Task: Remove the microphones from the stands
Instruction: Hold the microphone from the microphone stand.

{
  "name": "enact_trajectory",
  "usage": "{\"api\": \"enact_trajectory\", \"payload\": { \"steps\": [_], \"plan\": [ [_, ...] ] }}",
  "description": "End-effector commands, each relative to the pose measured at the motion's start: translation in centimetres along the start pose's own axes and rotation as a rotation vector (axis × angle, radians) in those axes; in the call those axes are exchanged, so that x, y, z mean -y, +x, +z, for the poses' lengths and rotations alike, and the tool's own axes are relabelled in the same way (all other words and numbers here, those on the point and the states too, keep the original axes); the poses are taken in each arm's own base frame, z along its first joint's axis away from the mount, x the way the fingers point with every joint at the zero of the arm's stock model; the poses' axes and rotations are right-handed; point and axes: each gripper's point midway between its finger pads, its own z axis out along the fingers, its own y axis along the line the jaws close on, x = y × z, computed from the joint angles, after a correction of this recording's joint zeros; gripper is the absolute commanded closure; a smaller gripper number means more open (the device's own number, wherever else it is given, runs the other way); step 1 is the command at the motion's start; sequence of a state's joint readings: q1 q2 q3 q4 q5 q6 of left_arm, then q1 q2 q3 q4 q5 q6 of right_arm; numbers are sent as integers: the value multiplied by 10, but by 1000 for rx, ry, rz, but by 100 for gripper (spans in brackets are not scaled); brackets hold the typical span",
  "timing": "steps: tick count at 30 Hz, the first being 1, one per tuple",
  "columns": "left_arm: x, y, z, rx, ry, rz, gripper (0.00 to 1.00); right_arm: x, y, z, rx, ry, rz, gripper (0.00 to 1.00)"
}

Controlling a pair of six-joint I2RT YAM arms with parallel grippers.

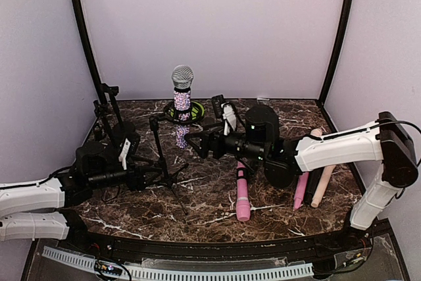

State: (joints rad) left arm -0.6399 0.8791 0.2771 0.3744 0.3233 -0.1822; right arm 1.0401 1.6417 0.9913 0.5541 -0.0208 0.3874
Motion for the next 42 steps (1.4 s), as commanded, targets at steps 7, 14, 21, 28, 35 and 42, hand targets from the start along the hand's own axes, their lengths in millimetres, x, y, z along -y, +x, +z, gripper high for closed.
{"api": "enact_trajectory", "payload": {
  "steps": [7,14,21,28,35,42],
  "plan": [
    [6,-20,2,35,16,46,51,-7,-19,-4,67,-12,4,10],
    [9,-23,5,38,32,53,65,-6,-16,-4,58,-9,6,10],
    [8,-18,4,26,30,34,82,-6,-17,-3,58,-9,4,10],
    [6,-9,4,18,26,-48,93,-9,-24,-7,72,-13,7,10],
    [10,-1,3,31,64,-193,99,-13,-56,-23,132,-76,8,8],
    [17,-6,2,50,109,-277,100,-36,-99,-35,189,-135,-122,4]
  ]
}}
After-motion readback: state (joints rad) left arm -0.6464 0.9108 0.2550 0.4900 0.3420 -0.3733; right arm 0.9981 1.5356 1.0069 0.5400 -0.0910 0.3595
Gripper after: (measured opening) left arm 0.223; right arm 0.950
